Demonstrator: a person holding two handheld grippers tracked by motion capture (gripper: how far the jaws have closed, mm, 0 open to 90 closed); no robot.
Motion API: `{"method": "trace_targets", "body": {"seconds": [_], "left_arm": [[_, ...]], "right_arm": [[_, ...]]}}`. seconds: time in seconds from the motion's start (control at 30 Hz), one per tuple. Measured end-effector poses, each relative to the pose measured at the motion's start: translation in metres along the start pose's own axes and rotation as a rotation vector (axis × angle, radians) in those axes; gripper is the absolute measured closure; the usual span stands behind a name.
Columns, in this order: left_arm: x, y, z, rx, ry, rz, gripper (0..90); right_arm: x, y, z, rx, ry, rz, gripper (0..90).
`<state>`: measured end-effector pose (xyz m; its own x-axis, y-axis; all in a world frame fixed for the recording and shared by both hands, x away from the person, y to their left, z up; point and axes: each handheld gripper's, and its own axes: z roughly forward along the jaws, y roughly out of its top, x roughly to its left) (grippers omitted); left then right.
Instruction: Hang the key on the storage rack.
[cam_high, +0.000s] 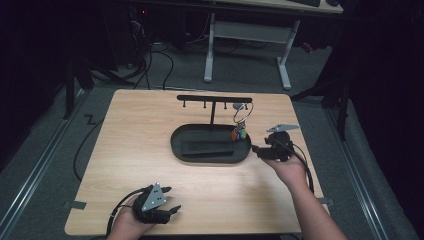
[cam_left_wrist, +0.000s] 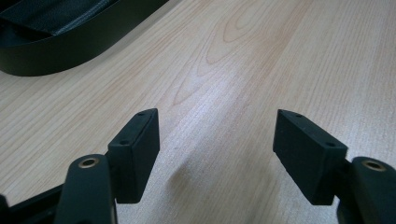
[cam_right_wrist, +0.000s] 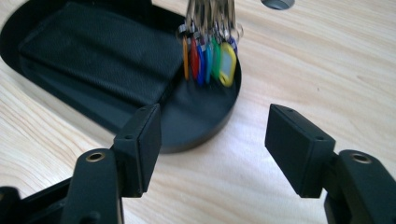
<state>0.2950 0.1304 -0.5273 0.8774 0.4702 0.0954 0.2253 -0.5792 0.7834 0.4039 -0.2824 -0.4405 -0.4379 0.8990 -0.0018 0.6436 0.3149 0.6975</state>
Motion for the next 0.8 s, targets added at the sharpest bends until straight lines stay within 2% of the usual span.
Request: {"method": "trace_targets", "body": {"seconds": [0.07,0.1,0.13,0.17,0.23,0.27,0.3,0.37,0.5,0.57,0.6,0.7,0.8], "left_arm": [[0.001,0.0,0.0,-0.001,0.002,-0.003,32.1],[0.001,-0.001,0.0,0.001,0.002,-0.005,32.2],[0.001,-0.001,0.0,0.001,0.002,-0.005,32.2],[0.001,-0.001,0.0,-0.001,0.004,-0.006,32.2],[0.002,-0.001,0.0,-0.001,0.005,-0.009,32.1],[0.002,-0.001,0.0,0.0,0.004,-0.01,32.1],[0.002,-0.001,0.0,-0.001,0.004,-0.01,32.1],[0.001,-0.001,0.0,-0.001,0.002,-0.012,32.1],[0.002,-0.002,0.001,-0.001,0.002,-0.023,31.9],[0.003,-0.002,0.002,-0.003,0.003,-0.032,31.9],[0.003,-0.002,0.002,-0.003,0.003,-0.034,31.9],[0.003,-0.001,0.003,0.004,0.008,-0.031,31.9],[0.001,-0.001,0.004,0.011,0.012,-0.028,31.9]], "right_arm": [[0.002,-0.015,0.0,-0.01,-0.002,-0.008,35.4],[0.006,-0.028,0.0,-0.035,-0.009,-0.011,35.0],[0.006,-0.028,0.0,-0.035,-0.009,-0.011,35.0],[0.008,-0.036,-0.001,-0.046,-0.012,-0.015,35.0],[0.011,-0.052,-0.002,-0.082,0.002,-0.015,34.9],[0.015,-0.07,-0.004,-0.11,0.023,-0.012,34.6],[0.015,-0.07,-0.004,-0.11,0.023,-0.012,34.6],[0.018,-0.087,-0.006,-0.121,0.05,0.001,33.6],[0.023,-0.12,-0.018,-0.17,0.049,0.016,29.1],[0.026,-0.134,-0.024,-0.165,0.044,0.017,27.8],[0.029,-0.145,-0.026,-0.144,0.029,0.014,27.4],[0.028,-0.147,-0.026,-0.135,0.025,0.005,26.9],[0.026,-0.142,-0.025,-0.163,0.009,0.032,26.3]]}}
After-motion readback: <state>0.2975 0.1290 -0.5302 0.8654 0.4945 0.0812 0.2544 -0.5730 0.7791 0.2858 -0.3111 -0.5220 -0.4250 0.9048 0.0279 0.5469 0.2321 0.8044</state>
